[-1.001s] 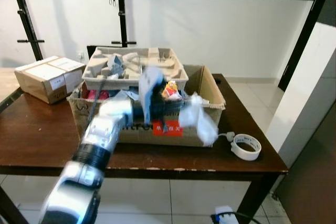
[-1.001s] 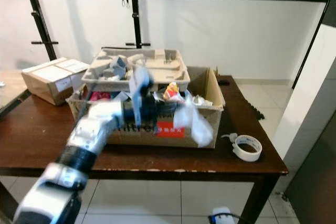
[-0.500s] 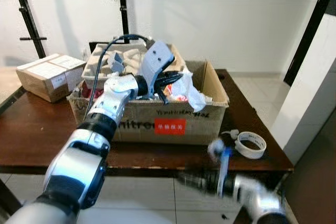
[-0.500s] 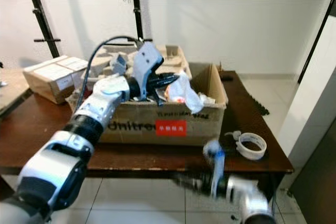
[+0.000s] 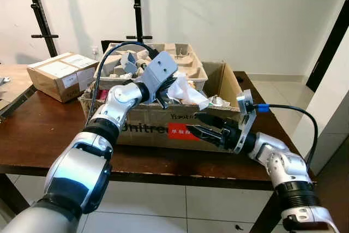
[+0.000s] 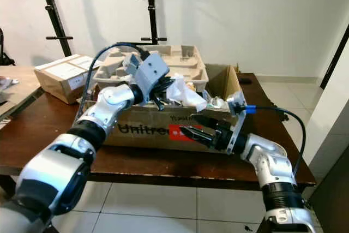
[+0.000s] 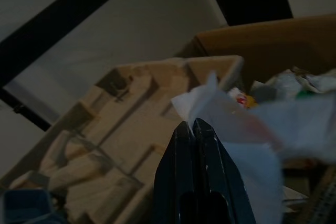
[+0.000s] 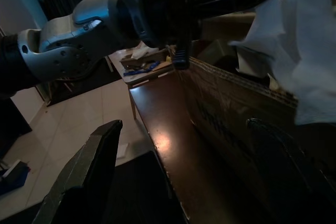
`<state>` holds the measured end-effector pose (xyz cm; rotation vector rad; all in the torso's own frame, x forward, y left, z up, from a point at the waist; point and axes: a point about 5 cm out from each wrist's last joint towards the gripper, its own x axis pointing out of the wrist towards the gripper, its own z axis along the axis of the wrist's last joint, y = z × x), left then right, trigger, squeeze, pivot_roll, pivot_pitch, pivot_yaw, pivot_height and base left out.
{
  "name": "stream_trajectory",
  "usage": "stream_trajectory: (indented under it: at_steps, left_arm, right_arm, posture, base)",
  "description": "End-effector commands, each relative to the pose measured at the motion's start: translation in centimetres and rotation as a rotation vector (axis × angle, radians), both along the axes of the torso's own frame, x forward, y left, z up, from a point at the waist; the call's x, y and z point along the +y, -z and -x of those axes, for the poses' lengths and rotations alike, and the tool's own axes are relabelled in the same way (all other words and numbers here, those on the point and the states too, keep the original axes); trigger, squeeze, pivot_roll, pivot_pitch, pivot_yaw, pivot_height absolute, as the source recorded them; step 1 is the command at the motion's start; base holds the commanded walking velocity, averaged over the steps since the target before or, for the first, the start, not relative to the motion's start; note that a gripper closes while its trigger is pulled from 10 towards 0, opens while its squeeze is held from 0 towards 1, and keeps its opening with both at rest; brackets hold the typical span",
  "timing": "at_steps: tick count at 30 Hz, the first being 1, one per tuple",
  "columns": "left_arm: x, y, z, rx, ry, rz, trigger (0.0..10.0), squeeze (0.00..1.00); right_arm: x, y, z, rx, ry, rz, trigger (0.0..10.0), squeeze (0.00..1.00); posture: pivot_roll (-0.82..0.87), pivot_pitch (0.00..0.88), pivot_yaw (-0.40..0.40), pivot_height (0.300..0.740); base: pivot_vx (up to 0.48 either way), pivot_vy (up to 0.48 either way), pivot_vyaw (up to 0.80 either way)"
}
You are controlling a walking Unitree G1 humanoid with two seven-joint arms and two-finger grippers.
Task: Picking trash to rubbish bin
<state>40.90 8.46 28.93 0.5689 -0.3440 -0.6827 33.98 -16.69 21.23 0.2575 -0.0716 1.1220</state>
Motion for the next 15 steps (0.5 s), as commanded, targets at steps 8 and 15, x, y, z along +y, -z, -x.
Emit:
stream_trajectory:
  at_steps: [8,15]
  left_arm:
    - [-2.1,-1.5,0.1,-0.132,-0.038,-0.007,10.0,0.00]
    - [-3.0,0.5,0.2,-0.112,-0.021,-0.120,10.0,0.00]
  right_arm:
    - [0.3,-0.1,0.6,0.020,-0.014,-0.021,10.0,0.00]
    - [0.5,-0.1,0.9,0.030,-0.015,-0.025,10.0,0.00]
  posture:
    - [0.00,0.008,0.024,0.740]
    - [0.00,0.009,0.031,0.740]
  base:
    - [0.000,0.000,0.00]
    - [0.000,0.000,0.00]
